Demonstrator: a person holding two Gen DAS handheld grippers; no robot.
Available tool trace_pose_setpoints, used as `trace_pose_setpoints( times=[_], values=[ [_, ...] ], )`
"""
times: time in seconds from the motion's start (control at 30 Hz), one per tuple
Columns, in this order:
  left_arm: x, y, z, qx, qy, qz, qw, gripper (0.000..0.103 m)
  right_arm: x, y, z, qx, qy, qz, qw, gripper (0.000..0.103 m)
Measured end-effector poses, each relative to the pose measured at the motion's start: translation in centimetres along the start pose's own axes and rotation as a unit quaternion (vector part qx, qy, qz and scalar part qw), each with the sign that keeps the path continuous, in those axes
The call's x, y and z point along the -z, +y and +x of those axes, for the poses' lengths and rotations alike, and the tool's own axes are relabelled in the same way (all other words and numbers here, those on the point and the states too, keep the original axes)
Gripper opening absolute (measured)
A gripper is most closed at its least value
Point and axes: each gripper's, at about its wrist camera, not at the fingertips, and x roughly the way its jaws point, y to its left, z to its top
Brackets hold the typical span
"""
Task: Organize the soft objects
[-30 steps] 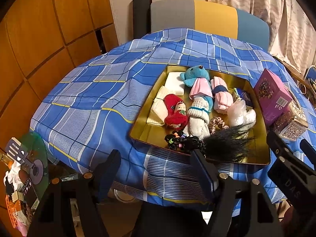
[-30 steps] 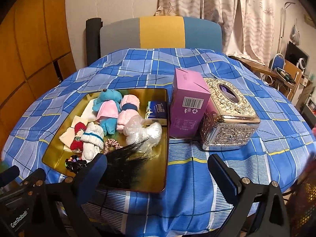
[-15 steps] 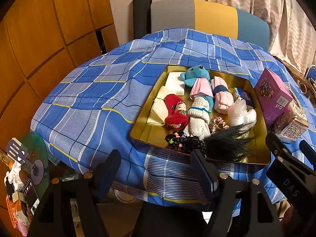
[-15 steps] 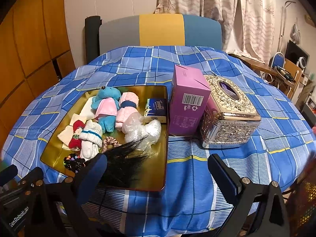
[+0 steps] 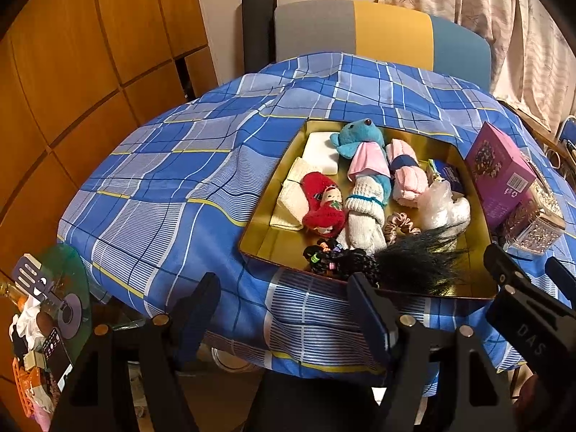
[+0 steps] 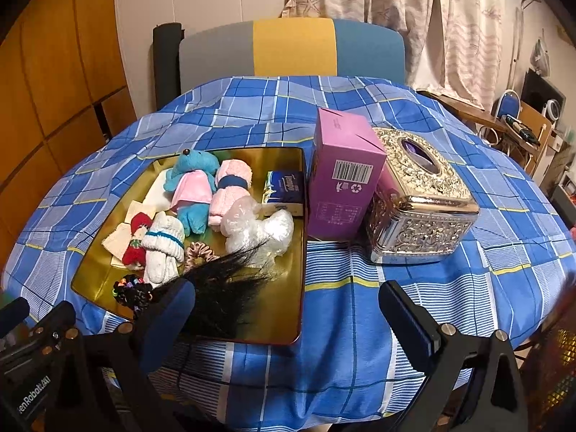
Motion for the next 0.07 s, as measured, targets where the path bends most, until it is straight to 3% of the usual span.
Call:
trace_pose_setpoints(
  times=[0.07],
  values=[
    [-0.04, 0.11, 0.06, 0.003, 0.001, -0.002, 1.0000, 0.074, -0.01, -0.02, -0.06, 0.002, -0.002, 0.000, 1.000, 0.103]
  ],
)
